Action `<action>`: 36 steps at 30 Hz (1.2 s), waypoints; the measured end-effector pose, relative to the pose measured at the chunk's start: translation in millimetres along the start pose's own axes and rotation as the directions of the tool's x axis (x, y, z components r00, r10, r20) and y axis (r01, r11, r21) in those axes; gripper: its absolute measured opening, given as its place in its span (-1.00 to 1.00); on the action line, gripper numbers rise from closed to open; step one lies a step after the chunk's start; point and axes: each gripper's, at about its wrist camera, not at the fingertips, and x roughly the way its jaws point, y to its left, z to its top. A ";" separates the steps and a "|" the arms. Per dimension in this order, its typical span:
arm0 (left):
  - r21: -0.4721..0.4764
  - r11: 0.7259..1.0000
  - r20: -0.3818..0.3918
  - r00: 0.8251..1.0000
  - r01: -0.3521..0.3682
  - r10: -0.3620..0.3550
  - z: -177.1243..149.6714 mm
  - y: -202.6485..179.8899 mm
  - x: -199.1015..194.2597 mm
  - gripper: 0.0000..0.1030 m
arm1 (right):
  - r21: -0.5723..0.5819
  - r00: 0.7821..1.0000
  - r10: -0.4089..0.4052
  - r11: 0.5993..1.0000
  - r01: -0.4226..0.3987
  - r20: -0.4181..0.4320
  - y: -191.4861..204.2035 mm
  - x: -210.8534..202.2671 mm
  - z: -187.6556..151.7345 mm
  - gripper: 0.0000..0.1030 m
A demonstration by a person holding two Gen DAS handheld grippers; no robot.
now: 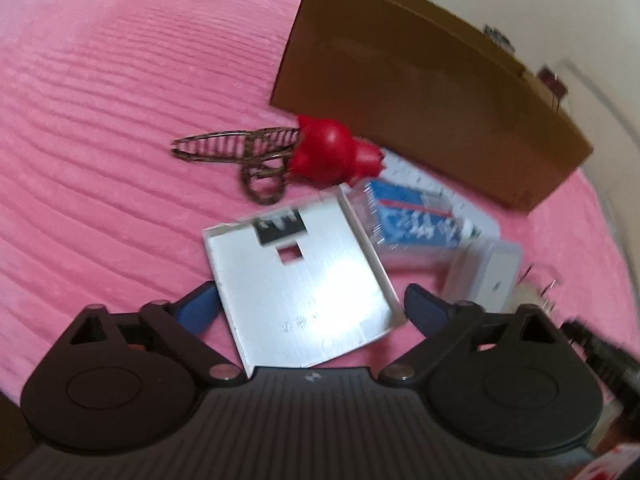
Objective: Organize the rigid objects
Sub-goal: 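Close the left tool on the white square plastic lid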
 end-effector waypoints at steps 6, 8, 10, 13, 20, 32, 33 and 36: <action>0.081 0.994 0.022 0.998 -0.068 0.067 -2.8 9.8 -4.2 0.52 | -0.003 1.000 0.007 1.000 -0.007 0.003 3.8 -0.3 0.3 -0.61; 0.065 0.993 0.034 0.995 -0.096 0.094 -2.7 8.5 -3.7 0.59 | -0.005 1.000 0.009 1.000 -0.009 0.001 5.3 0.0 -0.5 -0.61; 0.002 0.996 0.042 0.995 -0.086 0.085 -1.3 7.0 -3.5 0.77 | -0.006 1.000 0.009 1.000 -0.009 0.001 5.7 -0.2 -1.4 -0.61; -0.018 0.997 0.060 0.995 -0.073 0.074 -1.1 -3.6 -2.0 0.91 | -0.005 1.000 0.006 1.000 -0.006 -0.001 4.2 -0.3 -1.8 -0.61; 0.133 0.973 0.069 0.981 -0.189 0.181 -12.1 -30.1 17.1 0.95 | -0.004 1.000 0.000 1.000 0.000 -0.004 1.6 2.0 -2.7 -0.61; 0.196 0.964 0.114 0.981 -0.179 0.159 -17.6 -1.0 -1.9 0.71 | -0.009 1.000 0.014 1.000 -0.014 0.007 4.1 1.9 -2.8 -0.61; 0.217 0.960 0.119 0.981 -0.177 0.154 -16.6 -2.0 -1.7 0.68 | -0.010 1.000 0.014 1.000 -0.013 0.008 4.3 1.4 -2.8 -0.61; 0.244 0.954 0.123 0.981 -0.173 0.147 -14.7 -2.3 -0.6 0.63 | -0.010 1.000 0.013 1.000 -0.013 0.006 4.3 0.8 -3.1 -0.61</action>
